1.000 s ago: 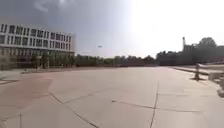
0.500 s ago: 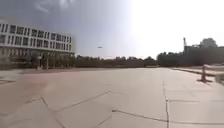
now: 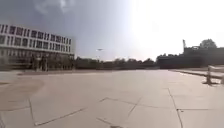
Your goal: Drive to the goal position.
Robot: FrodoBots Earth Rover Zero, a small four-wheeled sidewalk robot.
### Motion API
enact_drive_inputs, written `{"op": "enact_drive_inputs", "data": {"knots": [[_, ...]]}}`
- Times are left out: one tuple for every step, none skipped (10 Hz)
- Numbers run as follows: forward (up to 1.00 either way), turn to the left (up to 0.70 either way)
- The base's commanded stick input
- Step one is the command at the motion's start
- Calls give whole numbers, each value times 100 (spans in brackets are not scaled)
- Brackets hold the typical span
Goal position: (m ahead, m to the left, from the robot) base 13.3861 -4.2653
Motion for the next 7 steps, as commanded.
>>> {"op": "enact_drive_inputs", "data": {"knots": [[70, -35], [70, -35], [70, -35], [70, -27], [70, -2], [70, 0], [70, 0]]}}
